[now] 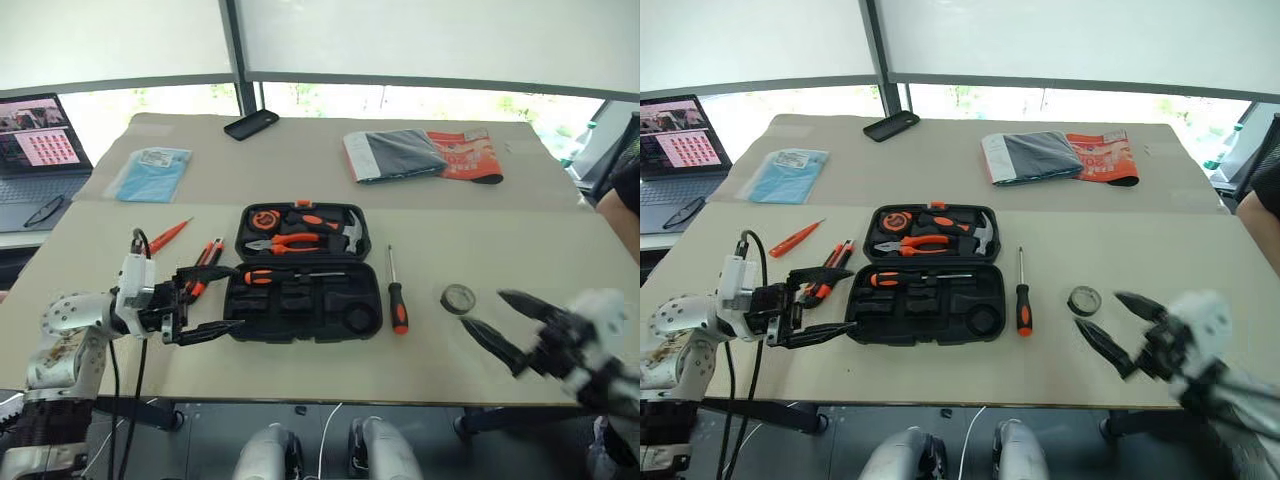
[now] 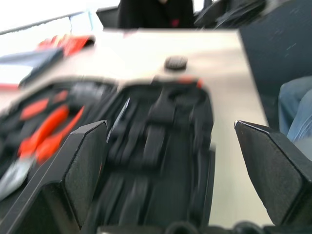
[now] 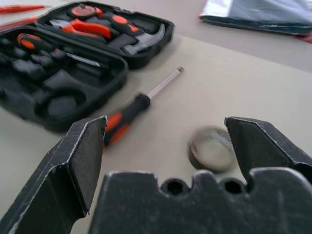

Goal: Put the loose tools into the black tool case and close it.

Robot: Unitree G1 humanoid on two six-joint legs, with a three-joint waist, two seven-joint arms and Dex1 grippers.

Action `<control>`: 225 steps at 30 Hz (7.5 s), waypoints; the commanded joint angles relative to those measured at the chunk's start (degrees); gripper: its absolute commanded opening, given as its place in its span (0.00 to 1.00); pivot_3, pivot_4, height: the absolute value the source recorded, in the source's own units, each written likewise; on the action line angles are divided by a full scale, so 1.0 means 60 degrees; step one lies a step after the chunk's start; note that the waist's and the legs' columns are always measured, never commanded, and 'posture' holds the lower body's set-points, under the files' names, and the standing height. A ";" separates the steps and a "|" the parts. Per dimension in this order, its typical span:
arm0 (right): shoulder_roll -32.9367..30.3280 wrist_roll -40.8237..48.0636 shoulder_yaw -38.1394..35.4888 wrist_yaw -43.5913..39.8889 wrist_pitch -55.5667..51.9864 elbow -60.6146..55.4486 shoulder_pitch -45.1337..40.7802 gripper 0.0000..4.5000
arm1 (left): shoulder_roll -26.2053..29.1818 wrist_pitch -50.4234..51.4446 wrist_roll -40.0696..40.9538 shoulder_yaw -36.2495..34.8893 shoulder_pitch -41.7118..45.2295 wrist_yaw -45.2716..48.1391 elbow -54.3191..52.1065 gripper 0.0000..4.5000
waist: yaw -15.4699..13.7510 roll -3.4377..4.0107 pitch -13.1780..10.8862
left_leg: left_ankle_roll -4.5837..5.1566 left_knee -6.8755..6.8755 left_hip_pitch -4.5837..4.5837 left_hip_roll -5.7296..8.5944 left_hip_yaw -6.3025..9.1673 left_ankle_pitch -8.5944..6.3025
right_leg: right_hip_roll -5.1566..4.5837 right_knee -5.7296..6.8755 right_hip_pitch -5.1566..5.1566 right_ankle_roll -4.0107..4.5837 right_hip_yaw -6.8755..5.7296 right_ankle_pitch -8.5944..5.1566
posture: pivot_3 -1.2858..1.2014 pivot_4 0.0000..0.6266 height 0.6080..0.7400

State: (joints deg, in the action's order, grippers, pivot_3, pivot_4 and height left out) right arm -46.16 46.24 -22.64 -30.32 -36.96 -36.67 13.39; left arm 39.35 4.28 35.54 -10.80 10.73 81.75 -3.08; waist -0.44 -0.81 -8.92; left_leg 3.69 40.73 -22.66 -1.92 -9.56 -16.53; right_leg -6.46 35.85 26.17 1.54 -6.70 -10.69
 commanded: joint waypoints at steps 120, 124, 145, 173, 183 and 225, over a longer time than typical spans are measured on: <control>0.4905 -0.8665 0.7954 -0.5123 0.7140 1.1181 -0.9495 0.03 | 0.0337 -0.0040 -0.0666 -0.1733 -0.2907 -0.3352 -0.1798 1.00 | 0.0300 -0.0009 -0.0030 | -0.0131 -0.0031 0.0004 -0.0020 -0.0013 0.0071 | 0.0035 0.0039 0.0025 -0.0012 -0.0063 0.0017 | 0.52 0.24 1.00; 0.4932 -0.9506 0.8338 -0.4507 0.8012 1.1372 -0.9592 0.03 | 0.0332 0.0001 -0.0654 -0.1711 -0.2966 -0.3421 -0.1874 1.00 | 0.0374 -0.0014 -0.0027 | -0.0179 -0.0140 0.0086 -0.0018 -0.0043 0.0100 | 0.0032 0.0030 0.0001 -0.0003 -0.0051 0.0010 | 0.52 0.24 1.00; 0.4465 -1.0566 0.9010 -0.4537 0.9397 1.2168 -0.9404 0.03 | 0.0191 -0.0080 -0.0680 -0.1464 -0.3051 -0.3684 -0.1752 1.00 | 0.0341 -0.0018 -0.0007 | -0.0309 -0.0256 0.0162 -0.0118 -0.0034 0.0175 | 0.0139 0.0038 -0.0009 0.0097 -0.0038 -0.0050 | 0.52 0.24 1.00; 0.3894 -0.4717 0.5236 -0.6204 0.8127 0.8596 -0.8241 0.03 | -0.0188 -0.0376 -0.0416 -0.3044 -0.3994 -0.3858 -0.0639 1.00 | 0.0223 -0.0056 0.0035 | -0.0280 -0.0314 0.0123 -0.0142 -0.0023 0.0179 | 0.0172 -0.0005 0.0022 0.0160 -0.0056 -0.0079 | 0.52 0.24 1.00; 0.2818 -0.3927 0.4395 -0.5953 0.6715 0.6451 -0.5833 0.03 | -0.0347 -0.0929 -0.0172 -0.4078 -0.5188 -0.3343 -0.0620 1.00 | 0.0184 -0.0064 0.0023 | -0.0220 -0.0296 0.0110 -0.0140 -0.0017 0.0056 | 0.0155 -0.0038 0.0022 0.0169 -0.0057 -0.0093 | 0.52 0.24 1.00; 0.4505 -0.8097 0.8332 -0.5109 0.2254 0.8524 -0.9509 0.03 | -0.0513 -0.0811 -0.0374 -0.2887 -0.4274 -0.3764 -0.1009 1.00 | 0.0167 -0.0078 0.0025 | -0.0295 -0.0288 0.0150 -0.0139 -0.0001 0.0116 | 0.0157 0.0038 0.0007 0.0186 -0.0069 -0.0091 | 0.52 0.24 1.00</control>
State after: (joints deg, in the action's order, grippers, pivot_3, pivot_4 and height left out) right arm -17.14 -1.45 27.80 -60.10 -19.49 13.41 -44.39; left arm 36.25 -0.04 32.98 -27.72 -14.73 59.41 -7.29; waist 0.56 -1.28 -8.77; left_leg 1.92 39.00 -21.76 -2.76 -9.55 -15.83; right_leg -5.52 36.07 26.21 2.66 -7.13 -11.23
